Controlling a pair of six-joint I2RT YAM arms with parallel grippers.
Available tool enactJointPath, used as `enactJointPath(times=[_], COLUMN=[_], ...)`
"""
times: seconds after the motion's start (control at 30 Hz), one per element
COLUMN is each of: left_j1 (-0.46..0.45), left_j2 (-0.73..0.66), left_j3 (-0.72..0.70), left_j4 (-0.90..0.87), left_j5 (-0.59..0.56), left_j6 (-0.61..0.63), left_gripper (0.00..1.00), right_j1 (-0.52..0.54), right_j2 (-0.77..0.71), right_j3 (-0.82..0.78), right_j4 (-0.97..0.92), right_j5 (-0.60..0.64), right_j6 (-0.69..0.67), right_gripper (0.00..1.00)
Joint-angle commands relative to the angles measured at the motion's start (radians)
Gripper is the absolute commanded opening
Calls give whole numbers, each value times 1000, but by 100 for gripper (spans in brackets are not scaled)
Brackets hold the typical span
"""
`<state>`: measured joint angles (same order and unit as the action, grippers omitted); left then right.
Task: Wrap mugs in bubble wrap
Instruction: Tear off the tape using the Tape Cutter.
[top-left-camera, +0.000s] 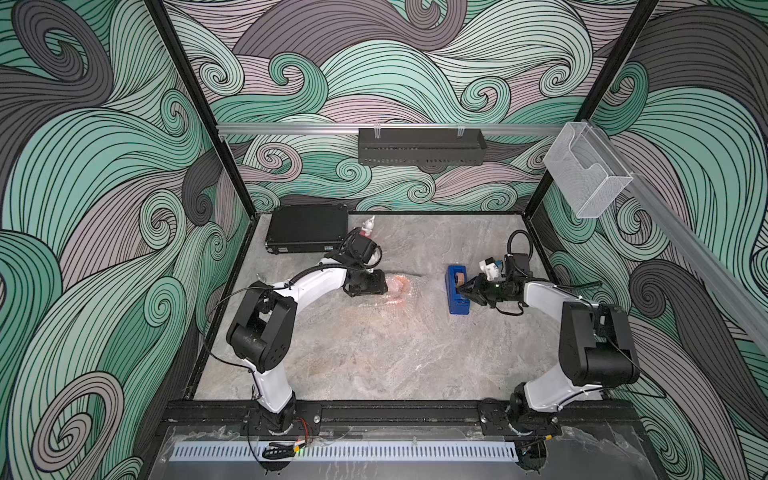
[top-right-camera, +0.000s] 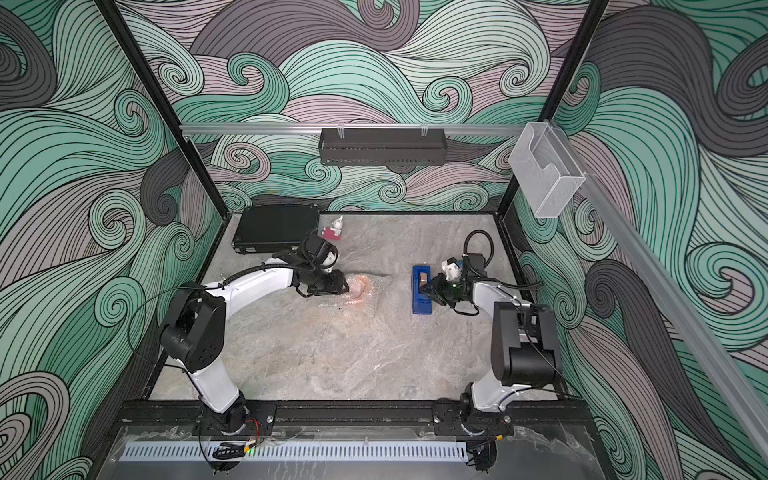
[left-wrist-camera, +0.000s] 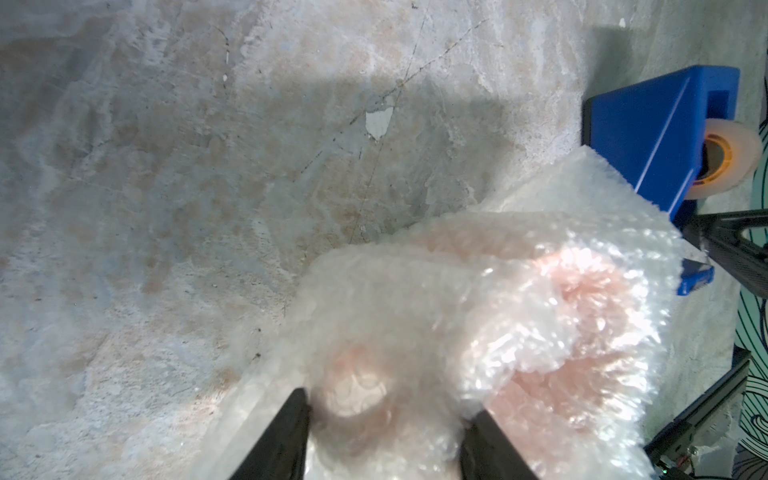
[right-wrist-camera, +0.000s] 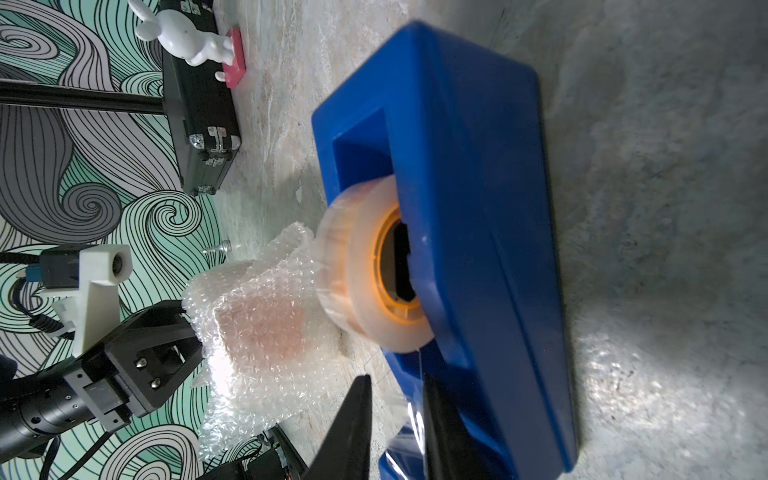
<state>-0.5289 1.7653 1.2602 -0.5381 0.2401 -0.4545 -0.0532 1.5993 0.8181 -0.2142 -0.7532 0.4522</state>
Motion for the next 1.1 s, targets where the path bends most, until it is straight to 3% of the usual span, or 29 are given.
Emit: enactJointPath(times=[0.0, 0.67, 0.83, 0.97, 1.07], left_j1=[-13, -14, -14, -15, -15], left_j2=[-7, -14, -18, -16, -18], left_j3=[-12, -15, -15, -15, -16], left_j4=[-17, -16, -16, -16, -16], left_j5=[39, 41, 39, 39, 38], left_j6=[11, 13, 13, 12, 14], left_gripper=[52, 51, 51, 51, 51], right_j1=[-12, -20, -20, -20, -20], right_j2=[-19, 45, 22, -4, -31], right_j3=[-14, -15, -23, -30, -37], right_j4=[9, 67, 69, 82, 106], right_j5=[-29, -72, -71, -85, -108], right_j6=[6, 38, 47, 67, 107], right_gripper=[25, 22, 14, 0, 0])
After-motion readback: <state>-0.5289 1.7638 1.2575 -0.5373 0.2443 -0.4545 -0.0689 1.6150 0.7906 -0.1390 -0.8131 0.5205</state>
